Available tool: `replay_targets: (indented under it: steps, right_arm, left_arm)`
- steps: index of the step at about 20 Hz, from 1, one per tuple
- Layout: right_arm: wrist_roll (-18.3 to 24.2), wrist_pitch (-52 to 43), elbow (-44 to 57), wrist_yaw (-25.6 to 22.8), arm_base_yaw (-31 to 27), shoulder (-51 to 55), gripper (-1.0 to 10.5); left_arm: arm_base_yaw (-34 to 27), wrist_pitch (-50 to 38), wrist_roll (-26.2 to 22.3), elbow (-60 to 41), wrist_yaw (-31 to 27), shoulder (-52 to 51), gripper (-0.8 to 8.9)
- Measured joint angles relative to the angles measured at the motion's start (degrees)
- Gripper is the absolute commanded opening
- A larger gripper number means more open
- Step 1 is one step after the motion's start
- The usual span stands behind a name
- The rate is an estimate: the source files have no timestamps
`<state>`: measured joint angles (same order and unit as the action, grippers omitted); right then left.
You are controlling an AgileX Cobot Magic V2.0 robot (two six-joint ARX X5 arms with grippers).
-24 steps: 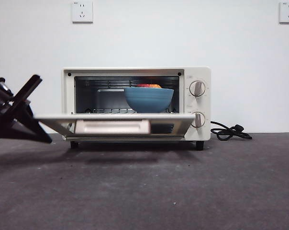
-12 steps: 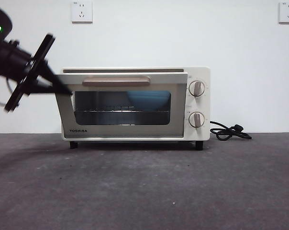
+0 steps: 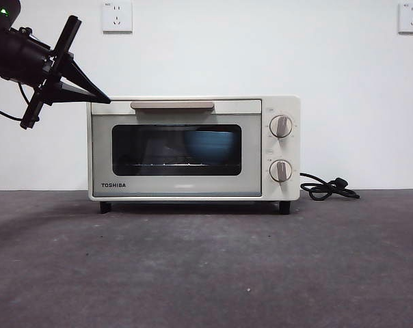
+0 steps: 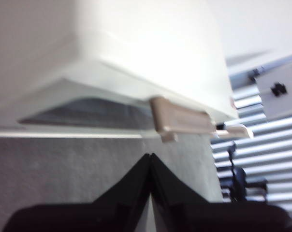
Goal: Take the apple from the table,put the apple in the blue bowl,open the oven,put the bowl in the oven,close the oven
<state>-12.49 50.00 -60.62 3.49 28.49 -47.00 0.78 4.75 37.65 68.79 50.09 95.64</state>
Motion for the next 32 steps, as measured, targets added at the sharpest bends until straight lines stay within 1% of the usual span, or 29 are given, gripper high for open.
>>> replay_targets:
  steps: [1,3,5,6,7,9,12,15,16,18,21,24,27,32]
  right_arm:
    - [0.0,0.0,0.0,0.0,0.0,0.0,0.0]
    - [0.0,0.1,0.0,0.0,0.0,0.2,0.0]
    - [0.3,1.1,0.0,-0.1,0.0,1.8,0.0]
    - [0.5,2.2,0.0,-1.0,0.0,3.4,0.0]
    - [1.0,3.4,0.0,-2.4,0.0,5.0,0.0]
    - [2.4,5.8,0.0,-6.7,0.0,8.0,0.0]
    - [3.8,8.0,0.0,-12.3,0.0,11.8,0.0]
    - [4.2,10.6,0.0,-17.2,0.0,13.7,0.0]
    - [4.2,11.9,0.0,-18.4,0.0,13.7,0.0]
    - [4.2,15.8,0.0,-19.0,0.0,13.3,0.0]
    - [4.2,19.3,0.0,-19.0,0.0,12.8,0.0]
    - [4.2,20.7,0.0,-19.0,0.0,12.7,0.0]
    - [4.2,20.9,0.0,-19.1,0.0,12.7,0.0]
    - [4.2,20.9,0.0,-19.1,0.0,12.6,0.0]
  left_arm:
    - [0.1,1.5,-0.8,0.0,0.7,-0.2,-0.08]
    - [0.5,6.3,-4.0,0.0,0.5,-1.9,-0.08]
    - [0.7,12.2,-9.0,0.0,0.3,-5.8,-0.08]
    - [0.8,15.3,-12.0,0.0,-0.7,-8.3,-0.08]
    - [0.8,18.4,-15.2,0.0,-2.8,-11.1,-0.07]
    - [0.9,24.5,-21.7,0.0,-8.5,-16.7,-0.05]
    - [2.2,30.9,-31.1,0.0,-19.6,-25.5,-0.05]
    - [4.9,34.1,-36.1,0.0,-27.7,-34.1,-0.05]
    - [5.6,35.2,-37.4,0.0,-30.5,-36.7,-0.05]
    - [6.9,37.0,-39.3,0.0,-35.9,-41.7,-0.04]
    - [7.2,39.6,-40.1,0.0,-36.5,-47.9,-0.04]
    - [7.2,39.6,-40.2,0.0,-36.5,-50.9,-0.04]
    - [7.3,39.6,-40.2,0.0,-36.4,-50.7,-0.04]
    - [7.3,39.6,-40.2,0.0,-36.5,-46.3,-0.04]
